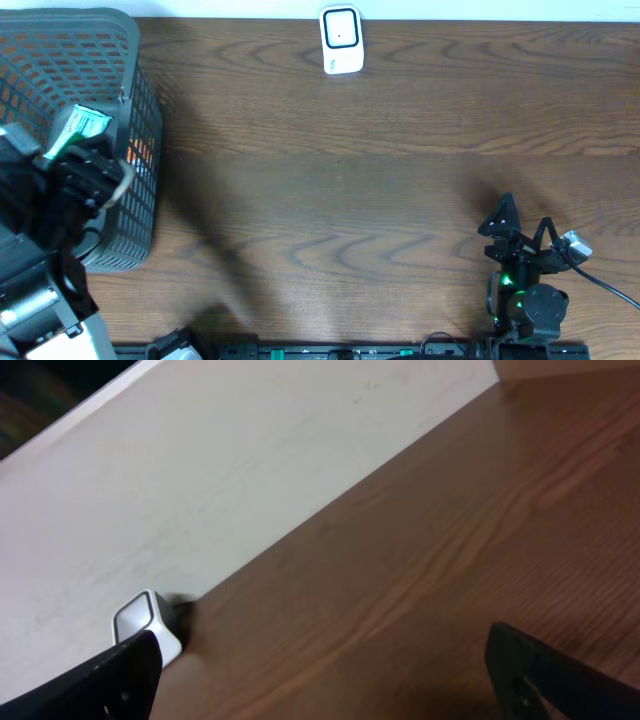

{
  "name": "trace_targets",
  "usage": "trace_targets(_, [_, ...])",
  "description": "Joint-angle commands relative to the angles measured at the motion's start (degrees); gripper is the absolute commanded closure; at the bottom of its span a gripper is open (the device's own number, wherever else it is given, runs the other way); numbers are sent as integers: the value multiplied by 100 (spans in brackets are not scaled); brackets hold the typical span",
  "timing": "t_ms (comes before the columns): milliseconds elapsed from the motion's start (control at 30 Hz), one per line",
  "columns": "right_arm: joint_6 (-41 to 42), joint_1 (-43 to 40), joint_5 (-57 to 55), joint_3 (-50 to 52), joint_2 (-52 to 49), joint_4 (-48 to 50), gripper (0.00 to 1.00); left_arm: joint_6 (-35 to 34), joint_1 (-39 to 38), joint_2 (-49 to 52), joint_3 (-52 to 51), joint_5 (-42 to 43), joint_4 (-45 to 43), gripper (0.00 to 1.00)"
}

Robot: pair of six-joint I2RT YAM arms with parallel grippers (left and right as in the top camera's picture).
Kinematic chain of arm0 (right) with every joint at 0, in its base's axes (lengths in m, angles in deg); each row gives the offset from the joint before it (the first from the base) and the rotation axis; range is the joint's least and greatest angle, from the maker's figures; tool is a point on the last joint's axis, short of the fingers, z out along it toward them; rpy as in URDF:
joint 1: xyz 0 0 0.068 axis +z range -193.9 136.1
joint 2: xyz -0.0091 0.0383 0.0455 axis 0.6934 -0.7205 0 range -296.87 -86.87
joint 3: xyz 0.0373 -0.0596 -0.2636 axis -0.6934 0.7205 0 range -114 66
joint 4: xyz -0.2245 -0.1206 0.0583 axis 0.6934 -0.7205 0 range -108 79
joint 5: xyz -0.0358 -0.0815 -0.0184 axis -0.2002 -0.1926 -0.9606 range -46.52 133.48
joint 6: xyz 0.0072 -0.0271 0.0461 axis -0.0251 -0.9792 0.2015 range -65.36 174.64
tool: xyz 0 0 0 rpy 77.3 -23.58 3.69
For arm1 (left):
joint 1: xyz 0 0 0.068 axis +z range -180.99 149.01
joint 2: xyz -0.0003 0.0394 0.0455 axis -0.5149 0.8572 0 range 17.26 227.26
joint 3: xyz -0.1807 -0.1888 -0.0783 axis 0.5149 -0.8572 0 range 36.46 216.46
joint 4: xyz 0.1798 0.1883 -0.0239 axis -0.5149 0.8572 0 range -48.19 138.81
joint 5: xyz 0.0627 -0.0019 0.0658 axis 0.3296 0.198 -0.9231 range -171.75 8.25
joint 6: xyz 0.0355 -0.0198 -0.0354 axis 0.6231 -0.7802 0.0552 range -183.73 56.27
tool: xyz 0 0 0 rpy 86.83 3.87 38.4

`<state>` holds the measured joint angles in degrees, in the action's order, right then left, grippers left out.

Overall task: Scan the item barcode
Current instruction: 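Lift the can out of the basket toward the white scanner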

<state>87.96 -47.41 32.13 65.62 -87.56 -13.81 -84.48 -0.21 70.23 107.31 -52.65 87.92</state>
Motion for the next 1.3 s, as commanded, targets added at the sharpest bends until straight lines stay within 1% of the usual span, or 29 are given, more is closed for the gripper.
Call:
trace_targets(0, [28,50,-11,7,26,-24,1,57,-616,79,144,490,-87,34])
trace_targets(67, [28,50,-11,7,26,-24,1,57,-1121,181,144,404,-203,34])
trace_targets(167, [28,50,-11,7,26,-24,1,57,-1993,369,144,-232,-398,34])
trace_targets(400, [31,50,-11,7,26,-24,1,2,-4212,1051,138,-2643,-595,34])
trace_targets(433, [28,50,-13,7,26,-24,1,-59,-4470,1185,138,-2979,-621,34])
trace_targets(533, [28,50,-11,7,26,-24,1,-201,-4999,1604,138,-3641,-750,34])
trace_targets(667, [28,50,-11,7,26,-24,1,-330,-5307,2227,138,-3884,-986,34])
trace_targets(767, [28,50,-11,7,26,-24,1,-507,-5320,2691,138,-3884,-1147,34])
trace_targets(900, [28,50,-13,7,26,-24,1,-505,-5311,3222,138,-3895,-1296,34])
trace_targets(967, [31,50,-11,7,26,-24,1,-505,-5298,3469,138,-4087,-1333,34])
trace_targets(1100, [28,50,-11,7,26,-24,1,-503,-5268,3707,138,-4638,-1335,34])
trace_targets(1267, [28,50,-11,7,26,-24,1,-509,-5062,3775,131,-4675,-1443,34])
